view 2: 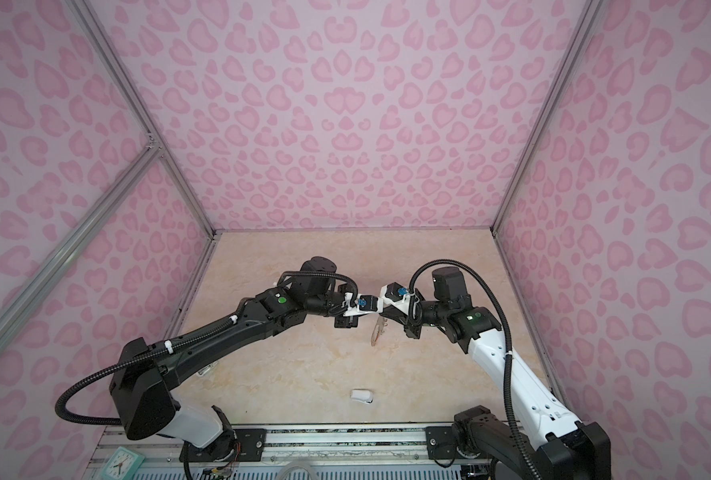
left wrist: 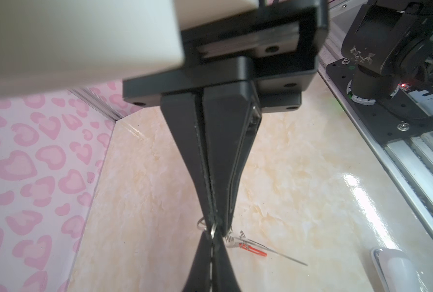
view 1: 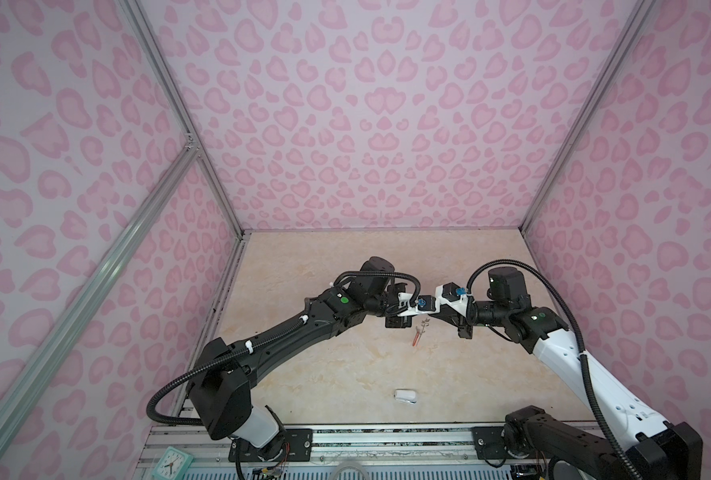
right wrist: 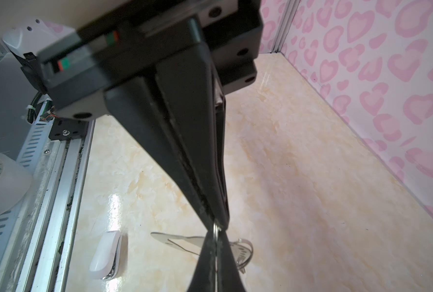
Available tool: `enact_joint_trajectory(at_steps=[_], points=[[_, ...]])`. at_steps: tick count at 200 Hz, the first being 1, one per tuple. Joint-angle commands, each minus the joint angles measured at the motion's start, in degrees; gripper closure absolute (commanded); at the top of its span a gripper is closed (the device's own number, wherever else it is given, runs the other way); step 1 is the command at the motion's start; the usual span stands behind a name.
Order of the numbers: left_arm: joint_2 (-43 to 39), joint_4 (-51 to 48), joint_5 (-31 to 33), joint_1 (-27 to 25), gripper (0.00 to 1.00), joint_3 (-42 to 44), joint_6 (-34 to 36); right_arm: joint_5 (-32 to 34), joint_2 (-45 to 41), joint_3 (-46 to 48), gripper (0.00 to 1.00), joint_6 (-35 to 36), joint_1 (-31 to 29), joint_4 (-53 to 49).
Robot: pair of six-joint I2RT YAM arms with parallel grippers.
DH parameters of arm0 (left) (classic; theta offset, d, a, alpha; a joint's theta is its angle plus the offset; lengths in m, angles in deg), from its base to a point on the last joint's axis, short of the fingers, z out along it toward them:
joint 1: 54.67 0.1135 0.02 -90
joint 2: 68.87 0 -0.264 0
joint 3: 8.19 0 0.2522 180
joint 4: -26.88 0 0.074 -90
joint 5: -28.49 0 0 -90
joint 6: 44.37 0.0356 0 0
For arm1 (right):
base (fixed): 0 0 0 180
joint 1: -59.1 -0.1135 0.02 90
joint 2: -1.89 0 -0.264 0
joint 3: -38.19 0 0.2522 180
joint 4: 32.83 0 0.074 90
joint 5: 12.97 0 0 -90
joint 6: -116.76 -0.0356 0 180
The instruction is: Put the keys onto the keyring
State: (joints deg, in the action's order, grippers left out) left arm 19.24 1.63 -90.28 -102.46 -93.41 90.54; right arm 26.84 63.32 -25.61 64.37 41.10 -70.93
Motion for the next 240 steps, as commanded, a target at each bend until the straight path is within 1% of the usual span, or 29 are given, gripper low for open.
enact_joint_trajectory(at_steps=[1,19,33,54,93,116,149,213,240], points=[[0.35,4.58,-3.57,1.27,0.97,0.62,-5.09,4.13,-1.7,1.73,0.81,-0.27,-0.03,3.04],[-0.46,9.72,-6.84,2.33,0.97,3.1,-8.81,7.02,-3.65,3.68,0.78,-0.34,0.15,5.08],[-0.97,13.52,-7.93,2.8,0.97,4.48,-11.33,8.06,-5.0,5.01,0.77,-0.86,0.6,6.58],[-1.59,18.59,-9.28,3.46,0.97,6.36,-14.39,7.25,-6.14,6.84,0.76,-2.25,1.5,8.9],[-2.15,27.51,-11.81,4.02,0.97,9.19,-18.98,3.58,-4.42,7.07,0.82,-3.38,1.62,11.53],[-2.17,30.14,-12.24,4.04,0.97,10.14,-20.51,1.34,-4.21,6.96,0.85,-3.72,1.57,13.34],[-1.51,33.56,-13.65,4.09,0.97,10.82,-22.19,-1.25,-3.87,6.46,0.87,-3.67,1.56,14.93],[1.91,37.03,-13.56,4.0,0.97,10.93,-24.02,-3.24,-2.54,6.1,0.88,-3.5,1.6,15.68],[2.33,35.85,-13.36,3.94,0.97,10.9,-23.26,-2.41,-2.83,6.21,0.9,-3.96,1.66,16.54]])
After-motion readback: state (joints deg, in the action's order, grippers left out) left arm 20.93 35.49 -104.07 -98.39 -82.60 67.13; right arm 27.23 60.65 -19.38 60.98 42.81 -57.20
